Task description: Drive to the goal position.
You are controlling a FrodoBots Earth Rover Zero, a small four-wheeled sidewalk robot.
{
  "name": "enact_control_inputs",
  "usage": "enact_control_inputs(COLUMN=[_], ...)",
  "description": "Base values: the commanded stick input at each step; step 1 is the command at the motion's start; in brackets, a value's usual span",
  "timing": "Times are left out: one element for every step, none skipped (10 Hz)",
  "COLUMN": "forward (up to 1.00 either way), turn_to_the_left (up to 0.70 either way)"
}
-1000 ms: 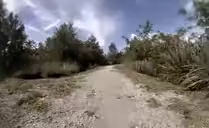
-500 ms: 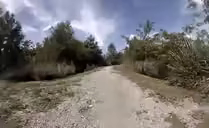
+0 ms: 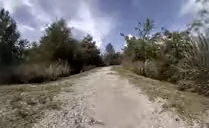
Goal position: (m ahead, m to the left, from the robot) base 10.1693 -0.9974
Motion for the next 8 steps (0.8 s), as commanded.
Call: enact_control_inputs(forward=[0.84, 0.84, 0.84, 0.84, 0.84, 0.84, 0.84, 0.84], turn_to_the_left=[0.00, 0.00, 0.00, 0.00, 0.00, 0.00, 0.00, 0.00])
